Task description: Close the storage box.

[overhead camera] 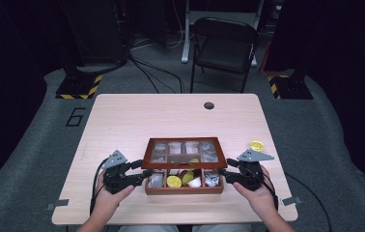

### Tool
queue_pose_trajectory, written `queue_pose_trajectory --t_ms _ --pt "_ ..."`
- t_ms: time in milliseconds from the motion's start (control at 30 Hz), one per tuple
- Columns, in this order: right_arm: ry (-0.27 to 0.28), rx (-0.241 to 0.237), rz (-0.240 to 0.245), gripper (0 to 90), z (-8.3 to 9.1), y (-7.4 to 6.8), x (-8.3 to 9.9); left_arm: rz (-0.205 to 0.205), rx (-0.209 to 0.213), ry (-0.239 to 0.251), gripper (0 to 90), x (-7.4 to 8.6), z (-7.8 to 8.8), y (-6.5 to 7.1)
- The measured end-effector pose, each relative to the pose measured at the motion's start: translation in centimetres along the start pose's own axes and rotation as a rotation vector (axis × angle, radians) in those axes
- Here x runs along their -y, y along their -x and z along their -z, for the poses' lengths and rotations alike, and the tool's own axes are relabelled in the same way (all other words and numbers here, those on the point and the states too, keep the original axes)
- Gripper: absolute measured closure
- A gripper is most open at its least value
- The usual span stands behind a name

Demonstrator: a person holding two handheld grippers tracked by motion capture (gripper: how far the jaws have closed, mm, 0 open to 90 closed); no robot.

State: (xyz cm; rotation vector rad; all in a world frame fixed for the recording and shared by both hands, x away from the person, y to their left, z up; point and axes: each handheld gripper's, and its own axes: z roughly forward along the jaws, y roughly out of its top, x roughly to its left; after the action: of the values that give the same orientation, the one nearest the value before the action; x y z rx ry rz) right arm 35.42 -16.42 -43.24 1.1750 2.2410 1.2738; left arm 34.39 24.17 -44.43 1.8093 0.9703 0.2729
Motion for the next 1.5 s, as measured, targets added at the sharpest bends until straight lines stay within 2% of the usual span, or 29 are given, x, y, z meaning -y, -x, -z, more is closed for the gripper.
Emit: queue_pose_trajectory --t_ms 233,400,567,767,900,1133,1500 --pt "-0.003 -0.007 -0.020 46.7 -0.1 0.1 1.2 0.005 0.005 -0.008 42.2 1.0 -0.3 0.1" --pt "-0.004 -0.012 -0.006 46.7 -0.3 -0.1 1.9 -0.012 -0.003 -0.019 42.2 1.7 -0.5 0.3" --pt "-0.026 -0.019 0.000 46.1 -0.7 0.0 3.0 -0.014 0.002 -0.057 42.0 2.7 -0.8 0.3" --pt "-0.069 -0.026 0.014 45.6 -1.0 -0.1 3.8 -0.058 0.010 -0.092 42.1 3.2 -1.1 0.8" --pt "-0.085 -0.030 0.021 45.4 -1.2 -0.3 4.0 -0.072 0.003 -0.110 42.1 3.5 -1.4 1.1" --pt "-0.108 -0.025 0.056 45.0 -1.3 -0.6 4.2 -0.048 -0.001 -0.124 42.3 3.9 -1.2 1.2" --pt "-0.114 -0.041 0.043 44.6 -1.2 -0.8 4.4 -0.047 -0.001 -0.148 44.6 4.0 -1.2 1.4"
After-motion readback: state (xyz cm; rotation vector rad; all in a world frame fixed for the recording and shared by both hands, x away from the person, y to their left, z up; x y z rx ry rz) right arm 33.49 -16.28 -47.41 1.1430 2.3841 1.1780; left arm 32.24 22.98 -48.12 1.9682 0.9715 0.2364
